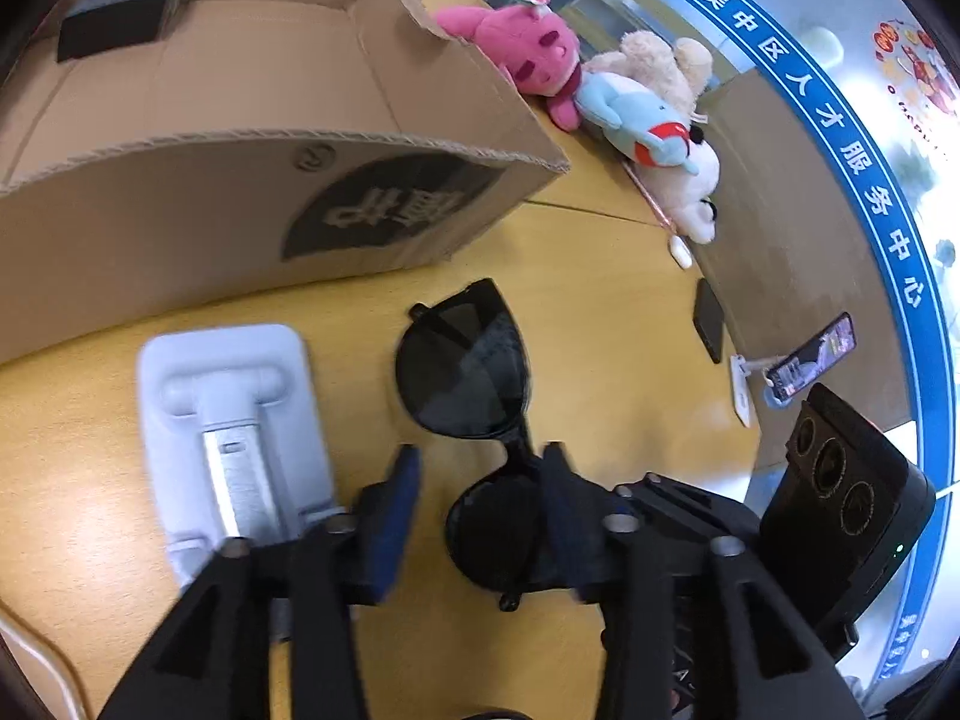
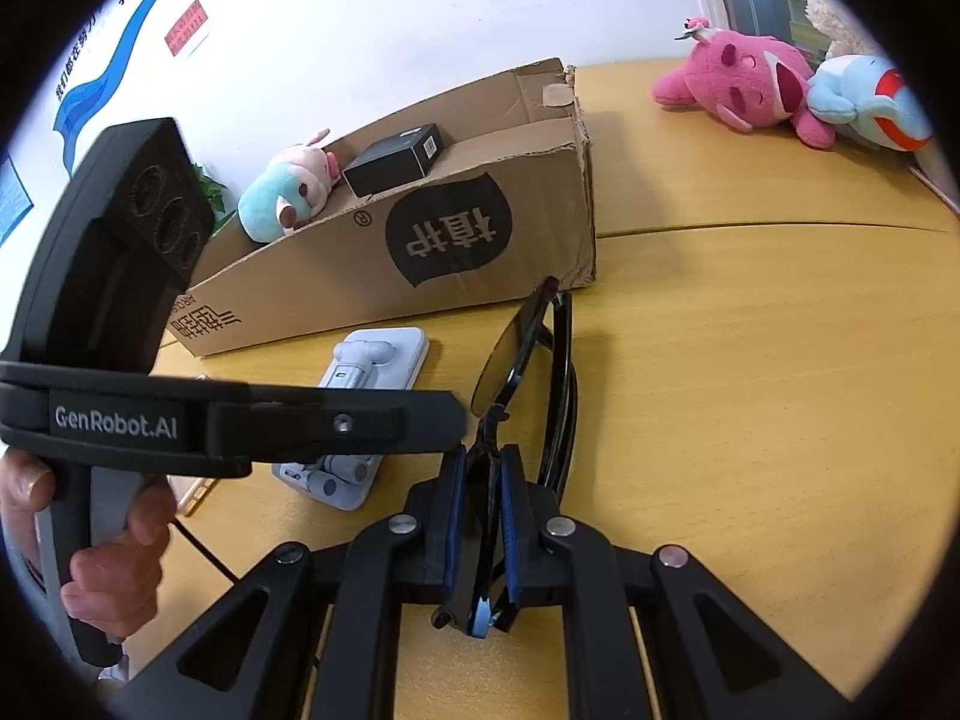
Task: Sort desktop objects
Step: 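Carry the sunglasses with both grippers over the cardboard box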
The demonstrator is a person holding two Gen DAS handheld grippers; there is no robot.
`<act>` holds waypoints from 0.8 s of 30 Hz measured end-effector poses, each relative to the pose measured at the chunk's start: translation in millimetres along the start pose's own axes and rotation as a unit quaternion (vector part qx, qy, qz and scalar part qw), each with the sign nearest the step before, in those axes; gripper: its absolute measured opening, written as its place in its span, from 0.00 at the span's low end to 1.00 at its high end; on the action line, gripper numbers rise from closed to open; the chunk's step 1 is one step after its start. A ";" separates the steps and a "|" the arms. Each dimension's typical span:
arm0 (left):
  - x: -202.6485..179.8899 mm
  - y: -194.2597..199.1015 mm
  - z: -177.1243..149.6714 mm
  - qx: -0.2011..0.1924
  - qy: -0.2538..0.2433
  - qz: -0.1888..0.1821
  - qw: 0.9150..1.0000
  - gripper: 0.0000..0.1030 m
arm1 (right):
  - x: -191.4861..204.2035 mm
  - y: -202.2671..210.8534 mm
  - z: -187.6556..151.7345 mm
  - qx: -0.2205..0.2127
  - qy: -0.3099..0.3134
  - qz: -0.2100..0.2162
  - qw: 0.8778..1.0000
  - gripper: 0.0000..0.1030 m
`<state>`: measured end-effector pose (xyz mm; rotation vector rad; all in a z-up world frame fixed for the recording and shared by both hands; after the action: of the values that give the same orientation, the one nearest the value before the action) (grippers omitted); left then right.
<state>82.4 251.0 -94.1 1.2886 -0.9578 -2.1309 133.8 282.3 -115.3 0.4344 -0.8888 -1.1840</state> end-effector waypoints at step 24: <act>-0.6 79.5 35.4 -0.072 -0.011 0.029 0.997 0.10 | 59.9 1.2 56.1 -0.019 0.093 0.049 0.994 0.08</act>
<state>54.0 211.4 -22.0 1.1549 -0.8241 -2.1316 96.8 235.7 -58.8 0.4562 -0.7179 -1.0506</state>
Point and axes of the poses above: each gripper's, at about its wrist camera, not at the fingertips, and y roughly against the way its jaws point, x to its left, z to its top, the point moved 8 cm from there along -y, roughly the way its jaws point, and after that the axes turned 2 degrees about z, right-handed, at the moved point
